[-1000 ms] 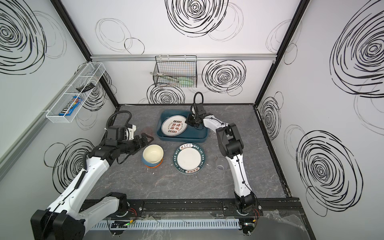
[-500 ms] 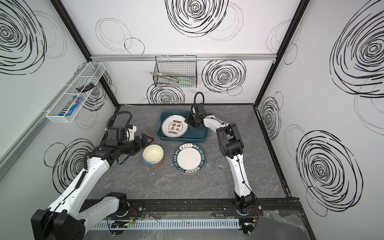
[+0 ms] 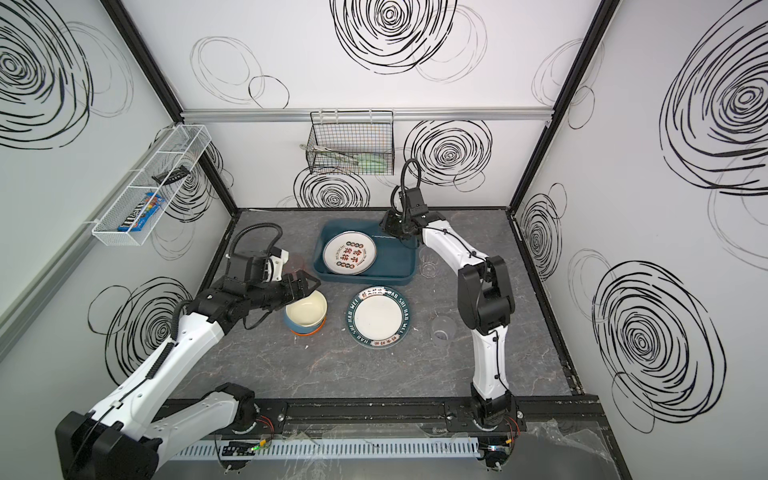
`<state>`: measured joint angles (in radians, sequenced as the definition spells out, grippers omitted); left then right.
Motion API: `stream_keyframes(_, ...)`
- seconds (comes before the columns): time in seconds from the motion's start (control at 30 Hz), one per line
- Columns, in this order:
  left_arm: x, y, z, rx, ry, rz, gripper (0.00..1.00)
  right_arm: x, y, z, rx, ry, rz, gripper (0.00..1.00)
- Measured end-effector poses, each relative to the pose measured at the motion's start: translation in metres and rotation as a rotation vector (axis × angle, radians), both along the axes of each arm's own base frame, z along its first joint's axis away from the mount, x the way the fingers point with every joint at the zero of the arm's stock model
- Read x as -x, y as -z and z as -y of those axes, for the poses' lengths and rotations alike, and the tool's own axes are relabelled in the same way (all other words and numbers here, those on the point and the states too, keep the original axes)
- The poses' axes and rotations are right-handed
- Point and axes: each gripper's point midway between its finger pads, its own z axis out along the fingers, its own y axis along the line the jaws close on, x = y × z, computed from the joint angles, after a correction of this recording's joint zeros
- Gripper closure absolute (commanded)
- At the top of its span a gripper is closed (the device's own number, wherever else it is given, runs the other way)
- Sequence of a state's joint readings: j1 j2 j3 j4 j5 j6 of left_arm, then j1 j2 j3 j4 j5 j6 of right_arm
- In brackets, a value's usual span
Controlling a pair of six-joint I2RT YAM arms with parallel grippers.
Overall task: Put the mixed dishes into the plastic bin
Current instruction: 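Release the plate and move both grippers to the green-rimmed plate stack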
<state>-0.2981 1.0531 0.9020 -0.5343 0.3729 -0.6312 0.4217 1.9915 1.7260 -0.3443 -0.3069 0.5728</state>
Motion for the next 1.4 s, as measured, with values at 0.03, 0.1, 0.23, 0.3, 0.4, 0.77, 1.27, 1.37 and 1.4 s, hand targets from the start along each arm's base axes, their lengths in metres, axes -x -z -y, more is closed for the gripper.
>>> stream_keyframes(0.03, 0.0, -0.003, 0.005, -0.009, 0.013, 0.007, 0.11, 0.007, -0.009, 0.002, 0.0, -0.007, 0.015, 0.61)
stream_keyframes(0.1, 0.001, -0.006, 0.017, -0.028, 0.044, 0.021, 0.12, 0.026, -0.022, 0.009, 0.005, -0.021, 0.034, 0.61)
stream_keyframes(0.23, 0.005, -0.001, 0.034, -0.071, 0.088, 0.015, 0.14, 0.062, -0.025, 0.023, 0.018, -0.044, 0.032, 0.61)
stream_keyframes(0.3, 0.007, 0.006, 0.042, -0.101, 0.111, 0.0, 0.14, 0.082, -0.021, 0.031, 0.027, -0.059, 0.018, 0.61)
stream_keyframes(0.4, 0.01, 0.016, 0.055, -0.148, 0.144, -0.024, 0.14, 0.108, -0.012, 0.041, 0.044, -0.077, -0.005, 0.6)
stream_keyframes(0.77, 0.017, 0.049, 0.094, -0.291, 0.232, -0.064, 0.16, 0.178, 0.027, 0.076, 0.106, -0.117, -0.088, 0.58)
stream_keyframes(1.27, 0.016, 0.097, 0.11, -0.416, 0.234, -0.144, 0.16, 0.201, 0.072, 0.09, 0.171, -0.135, -0.218, 0.54)
stream_keyframes(1.37, 0.017, 0.108, 0.111, -0.439, 0.235, -0.167, 0.16, 0.201, 0.077, 0.095, 0.175, -0.125, -0.231, 0.54)
stream_keyframes(1.4, 0.017, 0.111, 0.111, -0.443, 0.236, -0.172, 0.16, 0.201, 0.078, 0.096, 0.175, -0.121, -0.234, 0.54)
